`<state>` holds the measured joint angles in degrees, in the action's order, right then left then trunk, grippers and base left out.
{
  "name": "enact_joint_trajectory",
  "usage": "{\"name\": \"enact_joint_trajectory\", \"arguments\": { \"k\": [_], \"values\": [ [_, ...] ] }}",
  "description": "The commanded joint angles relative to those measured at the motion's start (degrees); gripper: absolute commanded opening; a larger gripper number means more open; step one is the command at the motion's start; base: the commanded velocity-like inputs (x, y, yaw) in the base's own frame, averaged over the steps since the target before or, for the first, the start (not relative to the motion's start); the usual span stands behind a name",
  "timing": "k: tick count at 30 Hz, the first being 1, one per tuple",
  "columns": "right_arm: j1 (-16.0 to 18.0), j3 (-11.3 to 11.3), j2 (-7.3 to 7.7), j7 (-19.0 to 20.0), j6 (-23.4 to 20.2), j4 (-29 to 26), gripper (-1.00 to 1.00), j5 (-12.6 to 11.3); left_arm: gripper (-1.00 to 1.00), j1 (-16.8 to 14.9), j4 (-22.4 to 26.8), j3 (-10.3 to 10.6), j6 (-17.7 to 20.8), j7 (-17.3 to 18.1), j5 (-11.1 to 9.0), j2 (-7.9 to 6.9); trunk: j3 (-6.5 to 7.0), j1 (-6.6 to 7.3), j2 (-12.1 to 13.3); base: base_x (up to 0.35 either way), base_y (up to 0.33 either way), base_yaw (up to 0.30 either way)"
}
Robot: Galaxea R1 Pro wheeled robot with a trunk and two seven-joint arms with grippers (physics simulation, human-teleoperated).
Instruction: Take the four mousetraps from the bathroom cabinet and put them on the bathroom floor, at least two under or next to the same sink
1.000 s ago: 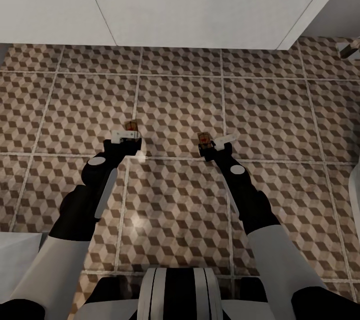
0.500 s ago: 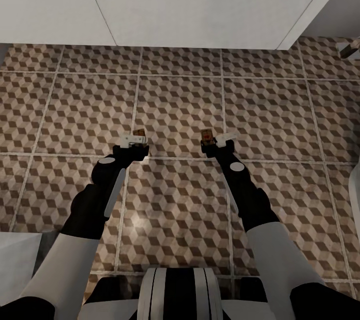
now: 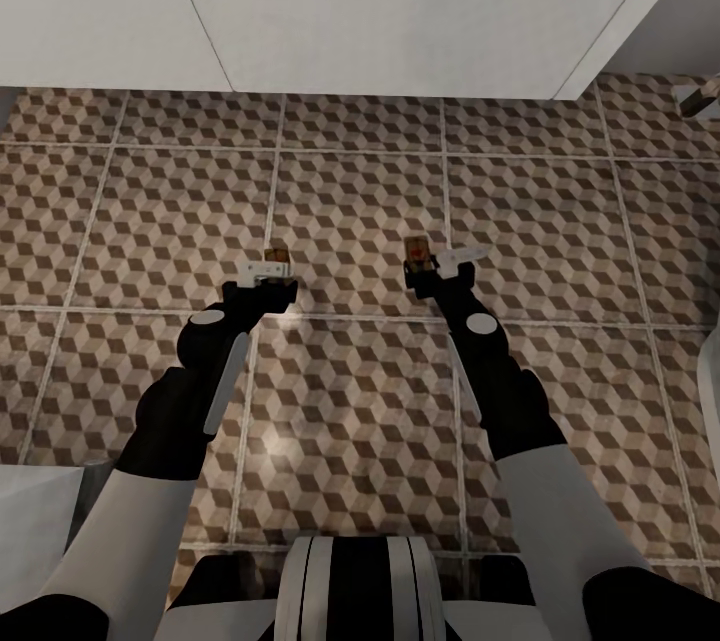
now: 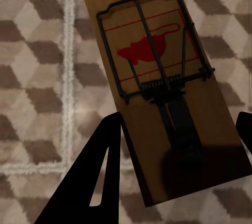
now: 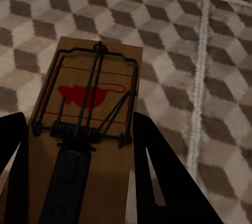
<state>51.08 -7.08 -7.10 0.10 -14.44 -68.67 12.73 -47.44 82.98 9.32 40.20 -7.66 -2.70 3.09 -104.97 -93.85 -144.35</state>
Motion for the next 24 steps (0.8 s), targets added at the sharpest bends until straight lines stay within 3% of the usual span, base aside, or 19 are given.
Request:
{"name": "enact_joint_trajectory", "arguments": {
  "k": [1, 24],
  "values": [
    [-0.03, -0.03, 0.04, 0.08, -0.35, -0.11, -1.00, 0.37, -1.00, -0.03, 0.10, 0.11, 0.25, -0.43, -0.21, -0.01, -0.03, 0.01, -0.01, 0.000, 0.000, 0.000],
    [-0.44, 0.05, 0.24, 0.05, 0.14, 0.28, -1.00, 0.38, -1.00, -0.06, 0.33, 0.30, 0.22, -0.42, -0.22, -0.11, -0.03, 0.01, -0.01, 0.016, 0.000, 0.000]
  ]
}}
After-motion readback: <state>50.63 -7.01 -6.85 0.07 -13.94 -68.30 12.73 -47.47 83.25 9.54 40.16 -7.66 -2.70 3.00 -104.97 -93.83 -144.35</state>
